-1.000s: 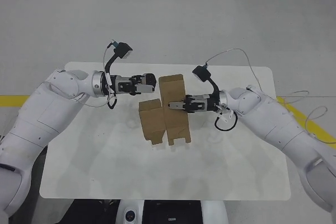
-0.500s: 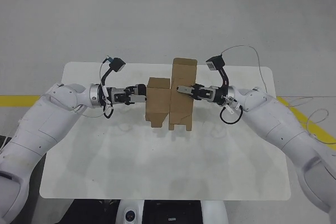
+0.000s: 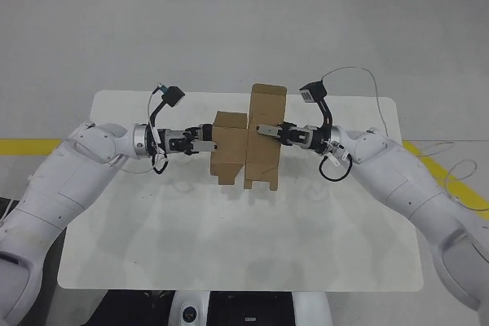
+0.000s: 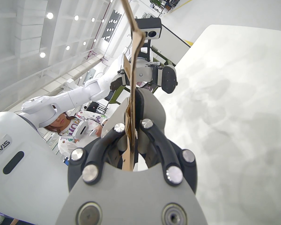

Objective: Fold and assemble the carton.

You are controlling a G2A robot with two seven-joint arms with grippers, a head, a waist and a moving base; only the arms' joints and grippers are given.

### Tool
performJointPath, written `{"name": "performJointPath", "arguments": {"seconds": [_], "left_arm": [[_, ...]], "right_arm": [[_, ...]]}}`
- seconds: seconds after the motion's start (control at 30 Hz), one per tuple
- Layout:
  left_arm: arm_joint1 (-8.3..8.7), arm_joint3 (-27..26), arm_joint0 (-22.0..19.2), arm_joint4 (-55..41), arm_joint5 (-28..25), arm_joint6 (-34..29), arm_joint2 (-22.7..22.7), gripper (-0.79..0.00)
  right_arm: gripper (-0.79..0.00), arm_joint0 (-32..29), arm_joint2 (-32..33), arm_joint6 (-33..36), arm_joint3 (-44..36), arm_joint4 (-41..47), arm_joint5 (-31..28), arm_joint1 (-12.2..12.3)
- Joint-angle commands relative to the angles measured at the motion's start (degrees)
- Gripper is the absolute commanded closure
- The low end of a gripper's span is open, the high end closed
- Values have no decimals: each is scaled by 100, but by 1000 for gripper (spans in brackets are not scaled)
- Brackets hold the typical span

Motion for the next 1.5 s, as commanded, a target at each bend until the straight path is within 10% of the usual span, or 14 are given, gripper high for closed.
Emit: {"name": "performJointPath", "arguments": {"seconds": [0.0,0.5,0.6,0.73,1.13,1.2,1.23,1.47], "left_arm": [[9,-95,98,-40,104,-24,-46,-785],[-185,-100,485,-1055,916,-316,-169,-785],[-239,-21,524,-1207,1036,-329,-202,-348],[-312,101,565,-1455,1159,-385,-260,0],[-514,413,593,-1749,1407,-699,-415,0],[-541,456,603,-1795,1452,-745,-451,0],[-553,481,602,-1811,1473,-770,-473,0],[-594,725,487,-1644,1684,-1323,-612,0]], "right_arm": [[0,-81,104,-137,-123,-71,171,10],[0,-533,714,-720,-389,-657,1116,-42],[0,-604,828,-762,-424,-756,1186,-62],[0,-684,965,-765,-459,-889,1291,-91],[0,-878,1385,-722,-535,-1202,1470,-168],[-354,-914,1459,-707,-551,-1234,1485,-176],[-785,-939,1498,-688,-567,-1226,1481,-179],[-785,-1070,1926,-155,-391,-1028,1423,-99]]}}
